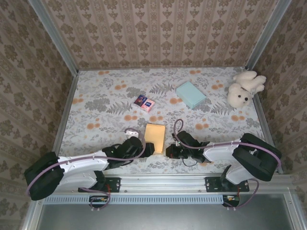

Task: Fold the paper box

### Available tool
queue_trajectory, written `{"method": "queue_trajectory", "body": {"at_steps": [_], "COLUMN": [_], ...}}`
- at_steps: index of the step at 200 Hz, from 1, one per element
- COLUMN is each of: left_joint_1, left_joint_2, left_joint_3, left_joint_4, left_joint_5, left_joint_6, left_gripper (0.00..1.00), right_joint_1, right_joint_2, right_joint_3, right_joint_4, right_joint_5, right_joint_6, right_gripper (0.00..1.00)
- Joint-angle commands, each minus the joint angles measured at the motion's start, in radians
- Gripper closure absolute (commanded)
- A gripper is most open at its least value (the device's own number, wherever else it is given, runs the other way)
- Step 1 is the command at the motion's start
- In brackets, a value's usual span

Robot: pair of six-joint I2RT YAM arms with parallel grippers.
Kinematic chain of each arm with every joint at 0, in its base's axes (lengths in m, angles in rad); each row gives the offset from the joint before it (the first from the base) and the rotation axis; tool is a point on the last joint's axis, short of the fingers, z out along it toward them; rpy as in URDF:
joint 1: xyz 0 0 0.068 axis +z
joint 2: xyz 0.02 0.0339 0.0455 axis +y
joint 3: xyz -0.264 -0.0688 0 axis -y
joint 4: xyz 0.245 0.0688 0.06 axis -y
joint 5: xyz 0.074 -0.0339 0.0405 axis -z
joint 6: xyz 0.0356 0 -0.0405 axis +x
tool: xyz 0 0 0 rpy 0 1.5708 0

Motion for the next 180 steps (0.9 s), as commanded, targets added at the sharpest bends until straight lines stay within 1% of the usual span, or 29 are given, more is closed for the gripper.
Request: {"method": "queue_trajectory", "body": {"at_steps": [1, 49, 113, 139, 180], "left_joint_1": [-0.01, -0.018, -0.061, -0.097, -0.191], "left_joint_2": [-0.014, 0.006, 0.113, 0.143, 0.206], "left_joint_3": [0.005, 0.003, 0.033, 0.047, 0.104], "left_joint_4": [0.028, 0.052, 0.12, 0.151, 0.188], "left_joint_5": [-0.023, -0.013, 0.005, 0.005, -0.014], "left_joint_6": [-0.02, -0.027, -0.04, -0.051, -0.071], "left_gripper": [0.07, 0.07, 0.07, 0.08, 0.08], "right_joint_1": [0.017, 0.028, 0.029, 0.029, 0.03], "right_joint_2": [0.033, 0.057, 0.082, 0.084, 0.083], "right_joint_3": [0.012, 0.023, 0.018, 0.015, 0.016], "right_joint_4": [0.015, 0.018, 0.042, 0.046, 0.057], "right_joint_5": [0.015, 0.037, 0.052, 0.06, 0.061], "right_joint_6": [0.027, 0.034, 0.042, 0.043, 0.048], "right_gripper": [1.0, 1.0, 1.0, 1.0, 1.0]}}
